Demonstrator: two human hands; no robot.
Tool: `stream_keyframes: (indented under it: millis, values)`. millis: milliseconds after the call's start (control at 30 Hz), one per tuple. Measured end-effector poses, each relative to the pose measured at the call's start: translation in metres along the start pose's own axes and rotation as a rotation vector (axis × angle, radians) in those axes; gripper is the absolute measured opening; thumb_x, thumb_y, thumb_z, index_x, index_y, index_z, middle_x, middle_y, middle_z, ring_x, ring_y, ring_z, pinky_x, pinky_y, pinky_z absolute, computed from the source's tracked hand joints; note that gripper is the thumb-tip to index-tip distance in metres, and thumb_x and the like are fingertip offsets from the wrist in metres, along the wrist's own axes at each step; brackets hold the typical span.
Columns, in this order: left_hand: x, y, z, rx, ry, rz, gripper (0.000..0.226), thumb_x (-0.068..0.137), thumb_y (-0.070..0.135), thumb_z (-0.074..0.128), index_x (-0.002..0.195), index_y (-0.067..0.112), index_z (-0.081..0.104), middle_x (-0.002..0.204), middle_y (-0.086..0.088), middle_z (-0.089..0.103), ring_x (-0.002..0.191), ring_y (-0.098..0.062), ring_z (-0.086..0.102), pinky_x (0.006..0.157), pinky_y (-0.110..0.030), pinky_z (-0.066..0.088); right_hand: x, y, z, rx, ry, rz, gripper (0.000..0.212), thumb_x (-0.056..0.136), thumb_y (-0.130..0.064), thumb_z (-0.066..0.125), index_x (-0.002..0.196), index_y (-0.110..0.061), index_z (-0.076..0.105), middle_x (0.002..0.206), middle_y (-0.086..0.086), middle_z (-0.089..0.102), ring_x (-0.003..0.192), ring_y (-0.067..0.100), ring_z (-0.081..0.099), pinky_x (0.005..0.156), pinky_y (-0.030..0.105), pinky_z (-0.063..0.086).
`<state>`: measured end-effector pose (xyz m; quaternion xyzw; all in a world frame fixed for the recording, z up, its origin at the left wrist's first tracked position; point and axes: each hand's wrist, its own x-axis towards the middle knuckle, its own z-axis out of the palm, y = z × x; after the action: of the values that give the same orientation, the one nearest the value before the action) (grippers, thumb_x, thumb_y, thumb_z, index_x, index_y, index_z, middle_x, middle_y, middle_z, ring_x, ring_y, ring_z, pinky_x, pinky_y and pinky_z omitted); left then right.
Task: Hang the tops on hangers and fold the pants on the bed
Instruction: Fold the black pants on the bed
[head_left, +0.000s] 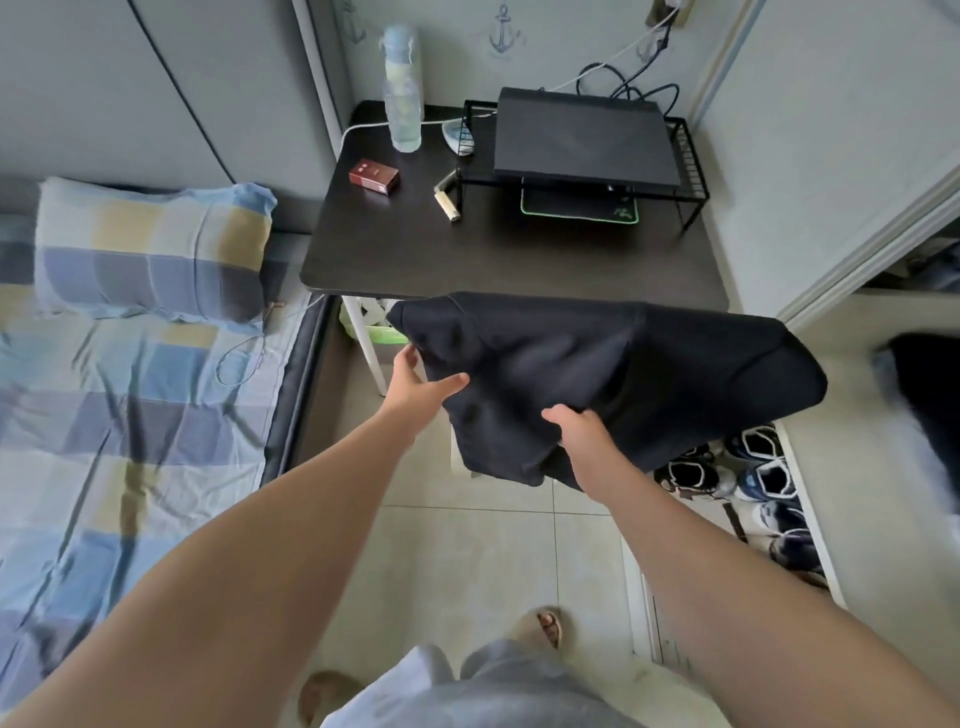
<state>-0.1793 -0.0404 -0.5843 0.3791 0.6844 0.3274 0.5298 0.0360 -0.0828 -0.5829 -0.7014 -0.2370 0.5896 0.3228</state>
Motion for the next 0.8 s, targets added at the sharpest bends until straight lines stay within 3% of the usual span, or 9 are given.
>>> stream_keyframes:
  millis: [100, 167, 233, 300, 400, 500, 600, 800]
  values:
    - [-0.016, -0.009, -0.014, -0.081, -0.129, -0.007, 0.083, 0.085, 0.031, 0.080, 0.152, 0.018, 0.032, 0.135, 0.009, 0.051, 0.115, -0.009, 0.054, 0.085, -0.017, 0.042, -0.043, 0.011, 0.014, 0.006, -0.024, -0.112, 0.039, 0.079, -0.037, 0.067, 0.115, -0.023, 0.065, 0.114, -0.005, 0.072, 0.110, 0.019, 0.065, 0.100, 0.046, 0.051]
    - [-0.031, -0.017, -0.025, -0.150, -0.216, -0.015, 0.068, 0.088, 0.028, 0.077, 0.145, 0.014, 0.043, 0.123, 0.012, 0.058, 0.096, 0.005, 0.059, 0.065, -0.003, 0.045, -0.078, 0.019, 0.025, -0.005, -0.021, -0.200, 0.024, 0.084, -0.032, 0.072, 0.107, -0.024, 0.068, 0.101, -0.016, 0.075, 0.103, 0.010, 0.068, 0.087, 0.033, 0.055]
    - [-0.052, -0.027, -0.038, -0.168, -0.306, -0.014, 0.046, 0.091, 0.034, 0.072, 0.131, 0.018, 0.055, 0.107, 0.024, 0.065, 0.097, 0.013, 0.056, 0.061, 0.000, 0.044, -0.113, 0.025, 0.039, 0.015, 0.006, -0.236, 0.015, 0.086, -0.029, 0.075, 0.097, -0.027, 0.065, 0.084, -0.028, 0.072, 0.090, 0.001, 0.068, 0.072, 0.024, 0.053]
    - [-0.075, -0.035, -0.054, -0.173, -0.377, -0.014, 0.046, 0.093, 0.048, 0.065, 0.130, 0.021, 0.056, 0.112, 0.024, 0.065, 0.111, 0.003, 0.056, 0.083, -0.005, 0.041, -0.145, 0.026, 0.054, 0.010, 0.025, -0.273, 0.025, 0.078, -0.036, 0.080, 0.094, -0.029, 0.062, 0.080, -0.031, 0.069, 0.093, 0.000, 0.062, 0.077, 0.030, 0.050]
    - [-0.100, -0.046, -0.082, -0.168, -0.508, -0.005, 0.057, 0.096, 0.064, 0.047, 0.139, 0.028, 0.054, 0.135, 0.013, 0.061, 0.123, -0.009, 0.057, 0.113, -0.033, 0.025, -0.187, 0.019, 0.080, 0.009, -0.007, -0.356, 0.042, 0.066, -0.039, 0.078, 0.105, -0.030, 0.066, 0.098, -0.018, 0.074, 0.104, 0.010, 0.067, 0.090, 0.035, 0.051]
    - [-0.123, -0.040, -0.120, -0.282, -0.680, -0.023, 0.059, 0.092, 0.073, 0.041, 0.135, 0.037, 0.059, 0.130, 0.004, 0.068, 0.122, -0.015, 0.061, 0.117, -0.041, 0.021, -0.226, 0.004, 0.116, -0.045, -0.109, -0.483, 0.041, 0.074, -0.028, 0.075, 0.114, -0.027, 0.066, 0.108, -0.010, 0.075, 0.105, 0.007, 0.068, 0.088, 0.025, 0.053]
    - [-0.134, -0.028, -0.171, -0.436, -0.711, 0.015, 0.068, 0.085, 0.073, 0.053, 0.138, 0.030, 0.059, 0.135, -0.015, 0.063, 0.127, -0.031, 0.058, 0.118, -0.050, 0.032, -0.252, -0.016, 0.157, -0.116, -0.190, -0.596, 0.042, 0.078, -0.023, 0.074, 0.119, -0.019, 0.065, 0.111, -0.003, 0.075, 0.106, 0.011, 0.069, 0.087, 0.028, 0.057]
    - [-0.150, -0.006, -0.290, -0.570, -0.540, 0.171, 0.056, 0.095, 0.047, 0.053, 0.141, 0.014, 0.055, 0.141, -0.028, 0.052, 0.129, -0.041, 0.052, 0.118, -0.056, 0.029, -0.270, -0.073, 0.253, -0.189, -0.258, -0.780, 0.038, 0.082, -0.017, 0.075, 0.116, -0.029, 0.064, 0.112, -0.010, 0.073, 0.108, 0.008, 0.067, 0.095, 0.038, 0.053]
